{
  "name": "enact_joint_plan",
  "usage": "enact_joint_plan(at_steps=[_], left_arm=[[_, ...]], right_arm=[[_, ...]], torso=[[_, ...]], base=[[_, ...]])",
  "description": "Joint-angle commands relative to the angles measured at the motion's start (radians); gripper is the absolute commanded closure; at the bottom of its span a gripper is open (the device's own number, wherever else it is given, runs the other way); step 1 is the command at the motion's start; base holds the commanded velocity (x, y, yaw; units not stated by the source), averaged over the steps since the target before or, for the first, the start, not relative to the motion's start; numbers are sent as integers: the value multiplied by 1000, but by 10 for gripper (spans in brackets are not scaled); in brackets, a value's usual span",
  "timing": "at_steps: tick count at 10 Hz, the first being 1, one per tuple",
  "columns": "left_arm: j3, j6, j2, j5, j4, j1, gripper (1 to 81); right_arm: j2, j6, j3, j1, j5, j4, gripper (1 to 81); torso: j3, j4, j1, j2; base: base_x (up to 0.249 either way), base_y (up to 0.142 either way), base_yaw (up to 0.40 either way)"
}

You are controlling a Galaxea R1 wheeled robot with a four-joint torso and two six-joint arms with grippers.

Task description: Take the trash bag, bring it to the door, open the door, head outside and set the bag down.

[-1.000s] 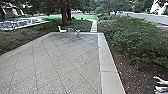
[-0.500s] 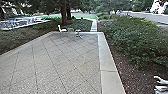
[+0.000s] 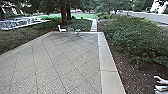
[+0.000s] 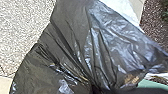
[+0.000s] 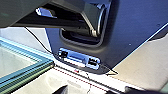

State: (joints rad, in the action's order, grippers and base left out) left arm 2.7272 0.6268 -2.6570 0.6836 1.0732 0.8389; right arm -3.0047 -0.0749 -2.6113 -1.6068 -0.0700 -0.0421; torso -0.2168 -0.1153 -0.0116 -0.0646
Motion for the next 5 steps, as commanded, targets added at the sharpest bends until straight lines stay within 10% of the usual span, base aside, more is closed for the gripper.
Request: enact_joint_plan(at_steps=[1,5], left_arm=[[155,1,78,283,40,-252,811],[163,-1,136,343,42,-315,811]], right_arm=[[-3,-3,5,11,-71,7,10],[-3,-3,7,12,-71,8,10]], torso=[[0,0,0,0],[0,0,-1,0]], base=[[0,0,0],[0,0,0]])
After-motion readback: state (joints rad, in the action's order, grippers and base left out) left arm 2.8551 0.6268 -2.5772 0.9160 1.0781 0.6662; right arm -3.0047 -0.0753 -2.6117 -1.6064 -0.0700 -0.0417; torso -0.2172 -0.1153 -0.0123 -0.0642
